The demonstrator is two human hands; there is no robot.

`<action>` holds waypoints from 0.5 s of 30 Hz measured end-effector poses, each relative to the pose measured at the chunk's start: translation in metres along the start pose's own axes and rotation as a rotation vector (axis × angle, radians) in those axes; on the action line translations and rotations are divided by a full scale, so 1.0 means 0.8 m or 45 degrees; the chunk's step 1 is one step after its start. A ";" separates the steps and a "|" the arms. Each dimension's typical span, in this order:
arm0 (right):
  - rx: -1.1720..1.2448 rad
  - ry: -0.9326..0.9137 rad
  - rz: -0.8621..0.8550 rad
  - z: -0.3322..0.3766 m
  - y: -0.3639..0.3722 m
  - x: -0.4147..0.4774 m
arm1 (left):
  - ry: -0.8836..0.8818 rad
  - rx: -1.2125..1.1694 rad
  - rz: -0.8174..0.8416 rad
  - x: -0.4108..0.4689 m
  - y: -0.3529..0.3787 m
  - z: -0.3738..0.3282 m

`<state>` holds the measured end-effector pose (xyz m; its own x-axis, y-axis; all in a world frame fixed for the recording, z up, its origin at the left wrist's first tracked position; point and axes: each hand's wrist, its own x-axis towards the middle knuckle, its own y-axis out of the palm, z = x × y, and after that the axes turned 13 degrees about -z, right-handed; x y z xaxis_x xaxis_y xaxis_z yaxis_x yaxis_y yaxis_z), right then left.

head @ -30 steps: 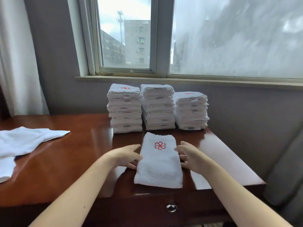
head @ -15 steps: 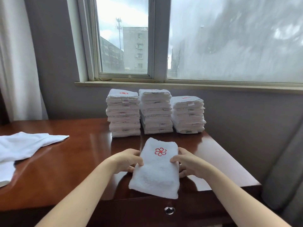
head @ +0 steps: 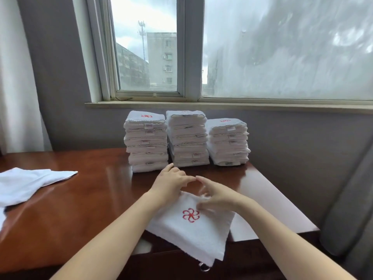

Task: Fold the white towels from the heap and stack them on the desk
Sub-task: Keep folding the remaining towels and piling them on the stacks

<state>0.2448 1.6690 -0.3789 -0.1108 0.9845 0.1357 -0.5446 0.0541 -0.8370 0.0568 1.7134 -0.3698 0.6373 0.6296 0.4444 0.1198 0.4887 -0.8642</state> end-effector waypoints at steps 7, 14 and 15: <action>0.152 0.204 0.154 0.006 0.008 -0.006 | -0.629 -0.596 -0.103 -0.043 -0.006 0.012; 0.162 0.239 0.169 0.031 0.027 -0.011 | -0.892 -0.525 0.035 -0.101 -0.024 0.029; 0.208 0.236 0.120 0.030 0.032 -0.012 | -0.923 -0.544 0.022 -0.104 -0.025 0.029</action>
<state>0.2115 1.6571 -0.3889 -0.0213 0.9985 -0.0506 -0.6680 -0.0519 -0.7423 -0.0167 1.6652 -0.3840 0.0124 0.9384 0.3454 0.4853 0.2964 -0.8226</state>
